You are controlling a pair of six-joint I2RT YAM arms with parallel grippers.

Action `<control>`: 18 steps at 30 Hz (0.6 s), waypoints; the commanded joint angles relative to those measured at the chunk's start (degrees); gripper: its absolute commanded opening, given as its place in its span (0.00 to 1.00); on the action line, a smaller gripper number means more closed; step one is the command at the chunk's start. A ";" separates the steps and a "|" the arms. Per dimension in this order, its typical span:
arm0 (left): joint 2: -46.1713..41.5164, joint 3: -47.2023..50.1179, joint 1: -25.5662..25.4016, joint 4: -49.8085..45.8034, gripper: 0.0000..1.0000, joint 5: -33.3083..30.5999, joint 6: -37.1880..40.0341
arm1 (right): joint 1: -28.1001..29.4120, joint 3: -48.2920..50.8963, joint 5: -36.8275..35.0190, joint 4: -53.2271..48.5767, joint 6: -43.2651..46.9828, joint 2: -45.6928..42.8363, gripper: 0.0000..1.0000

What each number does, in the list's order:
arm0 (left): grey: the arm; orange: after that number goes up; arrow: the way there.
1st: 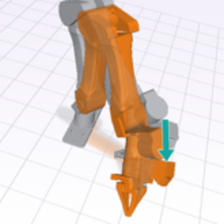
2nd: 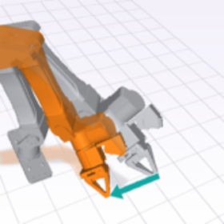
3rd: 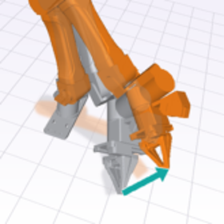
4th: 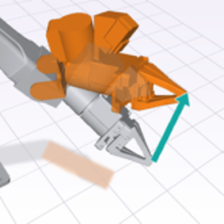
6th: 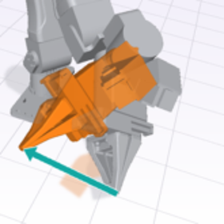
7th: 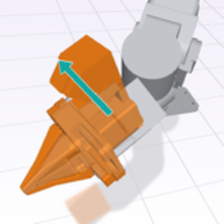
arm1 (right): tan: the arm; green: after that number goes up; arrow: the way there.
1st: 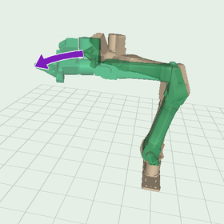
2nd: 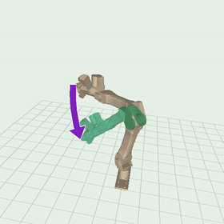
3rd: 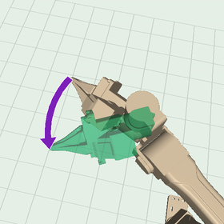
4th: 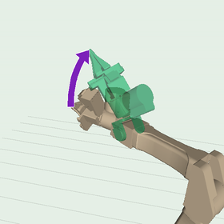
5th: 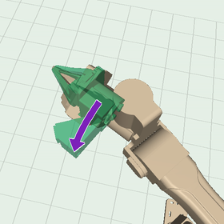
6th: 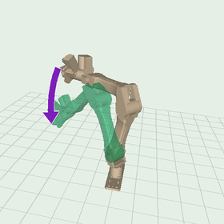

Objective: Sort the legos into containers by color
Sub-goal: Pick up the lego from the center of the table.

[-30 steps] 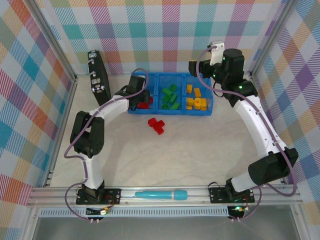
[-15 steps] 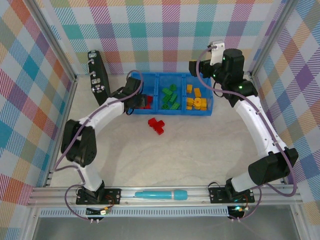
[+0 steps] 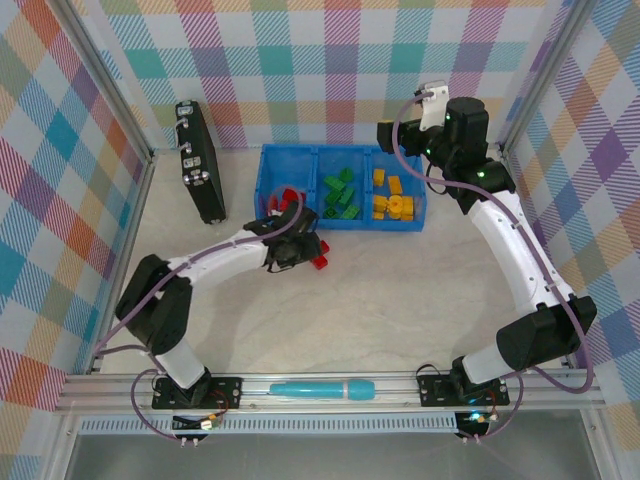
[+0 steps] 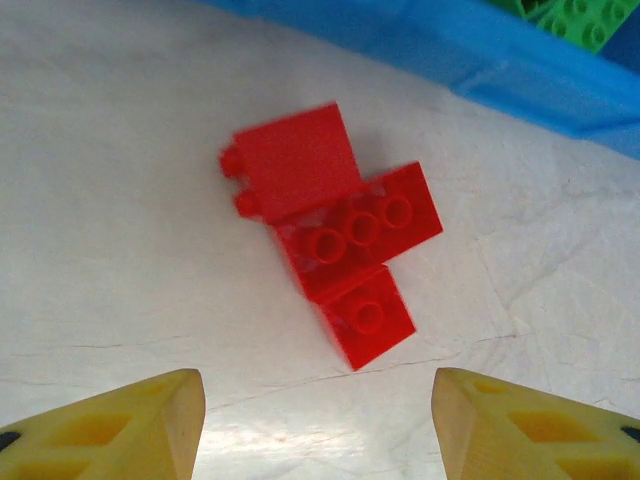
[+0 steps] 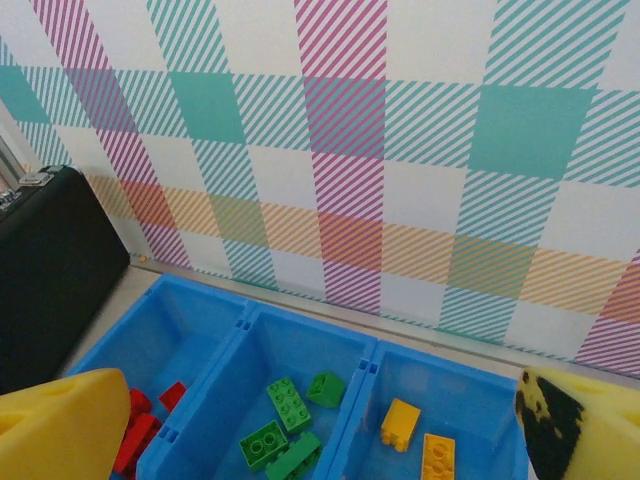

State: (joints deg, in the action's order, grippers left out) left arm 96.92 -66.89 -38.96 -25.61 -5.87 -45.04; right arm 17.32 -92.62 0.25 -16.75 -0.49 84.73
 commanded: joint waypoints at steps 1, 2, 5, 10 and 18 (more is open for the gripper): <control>3.85 -1.41 -1.41 5.47 0.62 1.97 -5.70 | 0.43 -1.47 1.24 0.98 -0.43 -0.52 0.99; 5.50 -2.43 -1.76 5.48 0.62 2.22 -5.97 | 0.43 -1.36 1.24 0.99 -0.35 -0.61 0.99; 8.86 -3.49 -2.35 6.22 0.62 2.76 -7.02 | 0.43 -0.84 0.55 1.44 -0.13 -1.22 0.99; 11.73 -3.61 -2.42 7.31 0.63 2.70 -8.22 | 0.40 0.15 -0.16 2.25 0.30 -2.28 0.99; 16.04 -5.73 -2.61 8.60 0.57 4.39 -9.43 | 0.27 0.39 -0.25 2.79 0.42 -2.02 0.99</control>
State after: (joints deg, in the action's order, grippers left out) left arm 110.83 -71.33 -40.93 -18.61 -3.05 -53.06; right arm 17.32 -92.58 0.38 -15.86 -0.62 84.27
